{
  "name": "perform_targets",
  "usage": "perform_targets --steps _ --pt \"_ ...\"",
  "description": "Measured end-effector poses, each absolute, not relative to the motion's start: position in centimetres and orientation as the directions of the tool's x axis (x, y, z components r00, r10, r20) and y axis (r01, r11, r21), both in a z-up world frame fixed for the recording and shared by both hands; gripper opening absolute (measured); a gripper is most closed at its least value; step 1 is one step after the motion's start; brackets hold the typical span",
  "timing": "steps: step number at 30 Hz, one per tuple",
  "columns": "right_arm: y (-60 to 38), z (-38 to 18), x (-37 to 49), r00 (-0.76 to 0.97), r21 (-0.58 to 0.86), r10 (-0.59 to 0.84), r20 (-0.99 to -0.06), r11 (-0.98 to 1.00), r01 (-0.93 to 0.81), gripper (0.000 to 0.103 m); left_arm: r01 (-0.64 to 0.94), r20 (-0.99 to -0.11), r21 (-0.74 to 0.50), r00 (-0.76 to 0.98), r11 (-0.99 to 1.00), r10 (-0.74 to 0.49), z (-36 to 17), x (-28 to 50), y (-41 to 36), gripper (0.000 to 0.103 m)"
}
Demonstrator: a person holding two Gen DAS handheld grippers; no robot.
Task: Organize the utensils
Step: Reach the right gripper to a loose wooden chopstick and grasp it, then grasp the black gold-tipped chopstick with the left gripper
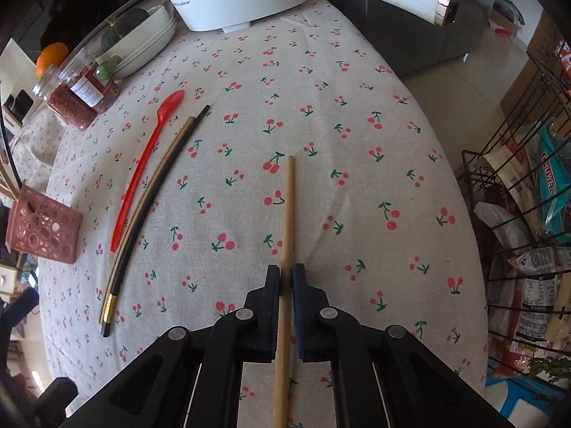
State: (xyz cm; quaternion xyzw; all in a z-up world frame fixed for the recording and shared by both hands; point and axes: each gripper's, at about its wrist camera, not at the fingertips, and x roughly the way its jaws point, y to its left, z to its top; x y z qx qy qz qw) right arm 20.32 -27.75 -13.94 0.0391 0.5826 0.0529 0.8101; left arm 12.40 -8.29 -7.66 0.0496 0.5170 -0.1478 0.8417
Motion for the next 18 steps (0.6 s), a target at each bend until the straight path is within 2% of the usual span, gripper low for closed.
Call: perform_targets --steps 4,5,8,9,10,12,15,18 --pt "-29.1 -13.4 19.8 0.322 0.160 0.163 -0.933 0.986 -0.035 0.007 0.259 -0.911 -0.070 0.376 0.963 -0.168 -8.9 15.8 -9.2 0.100" --pt "-29.3 -13.2 19.6 0.325 0.172 0.173 -0.930 0.985 -0.033 0.007 0.249 -0.921 -0.091 0.348 0.964 -0.177 -9.4 16.8 -9.3 0.094" --pt "-30.3 -12.9 19.7 0.327 0.208 0.203 -0.923 0.978 -0.020 0.007 0.223 -0.934 -0.148 0.290 0.964 -0.211 -10.7 19.5 -9.9 0.065" --pt "-30.5 -12.9 19.8 0.325 0.220 0.213 -0.922 0.975 -0.015 0.007 0.216 -0.934 -0.154 0.285 0.964 -0.213 -10.9 20.2 -10.2 0.054" --pt "-30.5 -12.8 20.0 0.324 0.231 0.222 -0.920 0.973 -0.010 0.007 0.212 -0.934 -0.158 0.285 0.964 -0.216 -11.0 20.8 -10.5 0.049" --pt "-30.8 -12.9 20.3 0.322 0.252 0.239 -0.916 0.968 -0.003 0.007 0.212 -0.934 -0.156 0.285 0.965 -0.214 -11.2 21.9 -11.0 0.031" --pt "-31.1 -13.0 20.5 0.317 0.269 0.258 -0.913 0.963 -0.009 0.007 0.215 -0.940 -0.154 0.269 0.964 -0.210 -11.6 23.2 -11.6 0.017" --pt "-30.9 -13.1 21.0 0.317 0.280 0.271 -0.909 0.960 -0.016 0.007 0.219 -0.951 -0.117 0.257 0.969 -0.173 -12.0 24.3 -12.0 0.013"
